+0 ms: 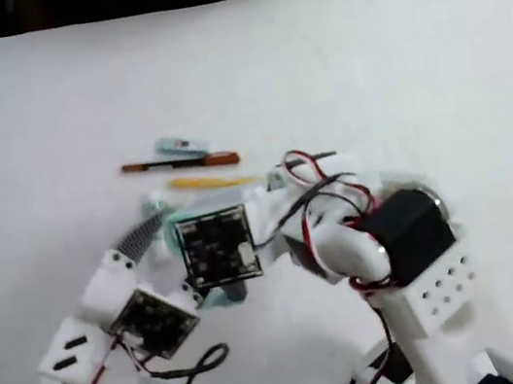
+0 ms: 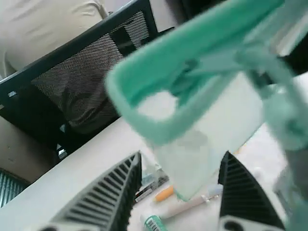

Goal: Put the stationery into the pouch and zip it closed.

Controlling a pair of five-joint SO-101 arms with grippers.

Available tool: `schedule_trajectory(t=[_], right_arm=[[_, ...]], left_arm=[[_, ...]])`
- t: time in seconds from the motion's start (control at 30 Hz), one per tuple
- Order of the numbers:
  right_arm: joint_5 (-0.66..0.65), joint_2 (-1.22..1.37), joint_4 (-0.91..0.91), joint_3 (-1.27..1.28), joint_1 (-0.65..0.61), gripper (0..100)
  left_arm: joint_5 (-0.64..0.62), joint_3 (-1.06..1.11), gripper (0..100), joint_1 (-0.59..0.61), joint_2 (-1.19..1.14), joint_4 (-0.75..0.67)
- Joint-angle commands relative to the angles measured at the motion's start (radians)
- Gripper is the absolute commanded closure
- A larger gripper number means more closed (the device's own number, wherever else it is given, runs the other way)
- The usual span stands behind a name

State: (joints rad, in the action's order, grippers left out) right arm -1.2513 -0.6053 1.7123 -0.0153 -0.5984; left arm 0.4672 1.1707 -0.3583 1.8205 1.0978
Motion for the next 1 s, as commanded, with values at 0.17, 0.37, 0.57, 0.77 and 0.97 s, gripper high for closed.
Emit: schedule_trajectory(t=[0.17, 0.37, 0.57, 0.77, 0.97], right_arm=[[-0.061, -0.033, 0.007, -0.098, -0.047, 97.8], [-0.068, -0.127, 0.007, -0.052, -0.082, 97.9], [-0.190, -0.205, 0.007, 0.043, -0.077, 97.9], [-0.222, -0.245, 0.007, 0.035, -0.074, 97.9], [-0.192, -0.248, 0.007, -0.021, -0.116, 97.9]], left_arm=[[-0.012, -0.081, 74, -0.064, 0.007, 0.011], [-0.012, -0.112, 74, -0.024, 0.007, -0.002], [-0.014, -0.166, 74, -0.028, 0.007, 0.038], [-0.014, -0.301, 74, -0.189, 0.007, 0.183], [-0.011, -0.298, 74, -0.280, 0.007, 0.209]])
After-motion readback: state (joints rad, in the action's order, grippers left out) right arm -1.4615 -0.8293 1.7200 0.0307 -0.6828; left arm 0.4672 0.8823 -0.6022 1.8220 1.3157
